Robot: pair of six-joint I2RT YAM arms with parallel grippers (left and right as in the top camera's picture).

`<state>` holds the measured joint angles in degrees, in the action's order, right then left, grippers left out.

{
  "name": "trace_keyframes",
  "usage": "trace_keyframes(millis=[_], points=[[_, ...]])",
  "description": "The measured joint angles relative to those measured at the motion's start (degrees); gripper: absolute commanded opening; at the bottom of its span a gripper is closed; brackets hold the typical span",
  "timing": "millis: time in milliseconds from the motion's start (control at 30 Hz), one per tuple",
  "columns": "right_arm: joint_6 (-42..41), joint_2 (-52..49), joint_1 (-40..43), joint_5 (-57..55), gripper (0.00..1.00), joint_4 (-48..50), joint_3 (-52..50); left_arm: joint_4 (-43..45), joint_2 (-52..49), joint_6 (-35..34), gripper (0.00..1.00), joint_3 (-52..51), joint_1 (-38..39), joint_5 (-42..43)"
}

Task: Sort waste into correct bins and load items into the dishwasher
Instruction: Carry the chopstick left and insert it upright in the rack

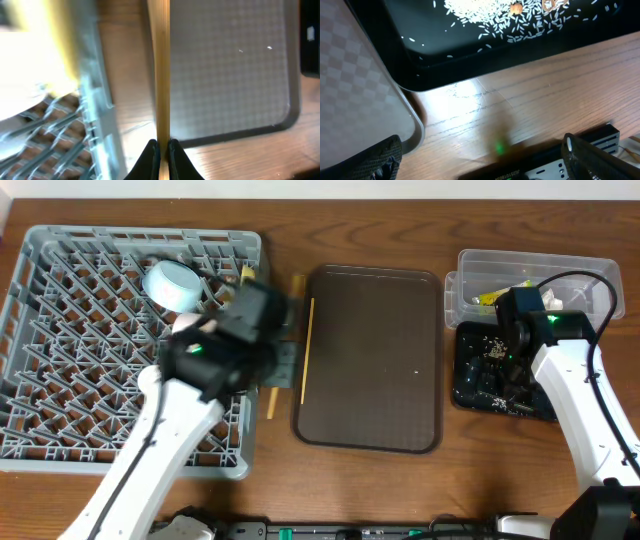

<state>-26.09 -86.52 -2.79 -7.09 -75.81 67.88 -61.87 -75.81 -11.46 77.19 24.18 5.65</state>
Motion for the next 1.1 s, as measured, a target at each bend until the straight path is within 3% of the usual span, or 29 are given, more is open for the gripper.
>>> trace_keyframes(millis=[367,667,1100], points=[[0.0,0.0,0.0,0.0,0.99,0.09,0.0,-4.48,1.62,5.4,0.06,0.0,-13.55,-0.07],[0.0,0.0,0.0,0.0,0.99,0.13,0.0,-4.72,-0.52,8.17,0.06,-0.17,-15.96,-0.04],[0.0,0.0,0.0,0.0,0.99,-0.09,0.0,-4.26,-13.46,8.57,0.06,-1.57,-16.04,-1.05]])
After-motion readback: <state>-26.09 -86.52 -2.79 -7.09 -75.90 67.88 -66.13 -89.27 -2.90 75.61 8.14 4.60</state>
